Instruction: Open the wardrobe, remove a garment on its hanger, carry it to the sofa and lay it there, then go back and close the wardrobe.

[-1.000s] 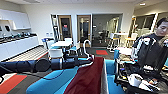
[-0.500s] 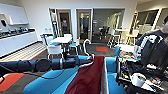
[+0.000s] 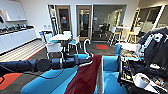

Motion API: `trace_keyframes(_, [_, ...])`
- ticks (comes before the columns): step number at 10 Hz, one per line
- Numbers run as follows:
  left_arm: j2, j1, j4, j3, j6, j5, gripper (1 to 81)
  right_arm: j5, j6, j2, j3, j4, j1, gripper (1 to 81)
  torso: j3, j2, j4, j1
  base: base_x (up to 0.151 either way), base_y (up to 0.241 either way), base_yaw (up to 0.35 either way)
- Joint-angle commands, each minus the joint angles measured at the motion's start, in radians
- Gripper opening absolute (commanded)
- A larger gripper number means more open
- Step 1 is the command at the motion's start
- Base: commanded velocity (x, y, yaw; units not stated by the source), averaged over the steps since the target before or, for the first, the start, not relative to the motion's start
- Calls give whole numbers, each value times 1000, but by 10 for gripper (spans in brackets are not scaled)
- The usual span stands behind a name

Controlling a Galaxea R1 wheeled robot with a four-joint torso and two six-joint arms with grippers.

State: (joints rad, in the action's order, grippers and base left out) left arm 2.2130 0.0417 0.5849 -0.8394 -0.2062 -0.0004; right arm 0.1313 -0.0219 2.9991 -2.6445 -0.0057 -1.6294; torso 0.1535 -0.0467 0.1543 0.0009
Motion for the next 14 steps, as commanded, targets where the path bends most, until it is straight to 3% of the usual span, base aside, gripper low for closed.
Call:
trace_keyframes(1, [-1, -161, -30, 20, 13, -67, 10, -59, -3, -4, 3, -13, 18, 811, 0, 0, 0, 0, 82, 0, 0])
trace_keyframes(6, [-1, -156, -30, 20, 13, -67, 10, -61, -3, -4, 8, -14, 21, 811, 0, 0, 0, 0, 65, 0, 0])
trace_keyframes(10, [10, -154, -36, -1, 13, -79, 10, -67, -3, -4, 8, -17, 25, 811, 135, 0, 0, -1, 0, 0, 0])
trace_keyframes(13, [85, -185, -36, -79, 4, -118, 10, -65, -3, -4, 9, -17, 25, 811, 235, 1, 0, 0, 0, 0, 0])
trace_keyframes(14, [108, -200, -36, -115, -2, -118, 10, -62, -3, -6, 9, -17, 24, 811, 250, 1, 0, 0, 0, 0, 0])
